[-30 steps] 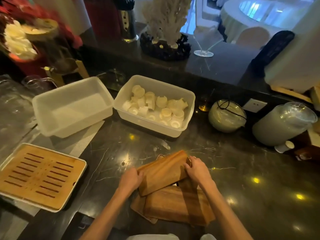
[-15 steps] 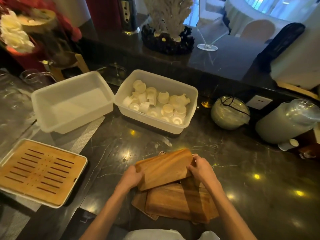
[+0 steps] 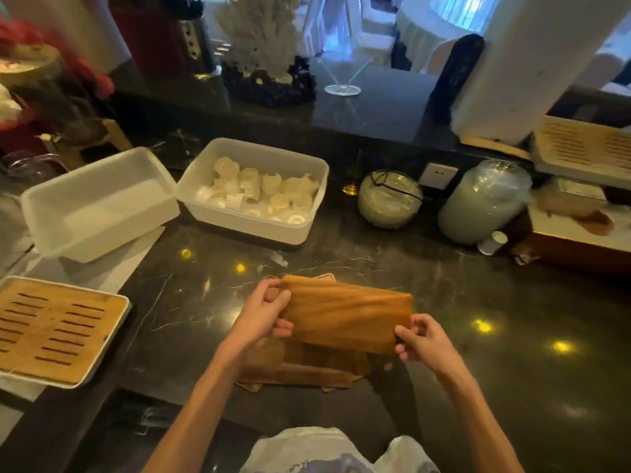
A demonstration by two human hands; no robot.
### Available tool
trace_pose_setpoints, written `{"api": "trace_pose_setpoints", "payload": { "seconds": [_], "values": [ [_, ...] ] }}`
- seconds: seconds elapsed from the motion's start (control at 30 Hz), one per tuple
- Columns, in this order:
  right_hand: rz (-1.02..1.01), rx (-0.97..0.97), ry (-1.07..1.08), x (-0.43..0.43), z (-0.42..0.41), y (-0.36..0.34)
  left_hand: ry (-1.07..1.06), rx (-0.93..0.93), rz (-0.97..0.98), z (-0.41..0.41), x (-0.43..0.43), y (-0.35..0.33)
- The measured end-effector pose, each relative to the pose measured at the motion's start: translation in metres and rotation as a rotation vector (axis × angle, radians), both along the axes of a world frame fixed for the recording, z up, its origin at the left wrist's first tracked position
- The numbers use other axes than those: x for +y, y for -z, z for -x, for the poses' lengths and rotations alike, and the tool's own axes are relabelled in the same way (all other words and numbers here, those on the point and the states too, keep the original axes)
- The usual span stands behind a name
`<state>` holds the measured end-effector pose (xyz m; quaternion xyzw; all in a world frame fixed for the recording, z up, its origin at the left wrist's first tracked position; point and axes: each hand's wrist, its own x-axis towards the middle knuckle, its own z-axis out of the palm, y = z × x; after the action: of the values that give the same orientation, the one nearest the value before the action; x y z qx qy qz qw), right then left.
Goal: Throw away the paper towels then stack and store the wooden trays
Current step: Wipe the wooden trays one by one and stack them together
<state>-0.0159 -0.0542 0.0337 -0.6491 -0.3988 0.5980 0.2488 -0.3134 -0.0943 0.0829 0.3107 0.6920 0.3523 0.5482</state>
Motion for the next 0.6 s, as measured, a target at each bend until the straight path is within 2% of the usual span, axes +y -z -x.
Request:
{"api": "trace_pose_setpoints", "payload": {
  "seconds": [0.07,0.17,0.23,0.33,0.37,0.47,0.6],
  "values": [
    [-0.026,0.153,0.112,-0.008,-0.036,-0.010,-0.071,-0.135,-0.035,-0.034,-0.004,-0.006],
    [-0.138,0.216,0.216,-0.019,-0.093,-0.023,-0.122,-0.252,-0.059,-0.088,-0.007,-0.006],
    [-0.221,0.209,0.252,-0.030,-0.132,-0.027,-0.062,-0.213,-0.119,-0.127,-0.011,-0.002],
    [-0.319,0.161,0.310,-0.053,-0.188,-0.023,0.031,0.010,-0.231,-0.179,-0.016,0.015],
    [-0.340,0.128,0.320,-0.061,-0.204,-0.019,0.056,0.027,-0.252,-0.195,-0.019,0.021],
    [-0.416,0.032,0.296,-0.086,-0.245,-0.002,0.086,-0.046,-0.214,-0.241,-0.034,0.039],
    [-0.282,0.177,0.366,-0.112,-0.286,0.006,0.051,-0.117,-0.140,-0.289,-0.055,0.057]
  ]
}}
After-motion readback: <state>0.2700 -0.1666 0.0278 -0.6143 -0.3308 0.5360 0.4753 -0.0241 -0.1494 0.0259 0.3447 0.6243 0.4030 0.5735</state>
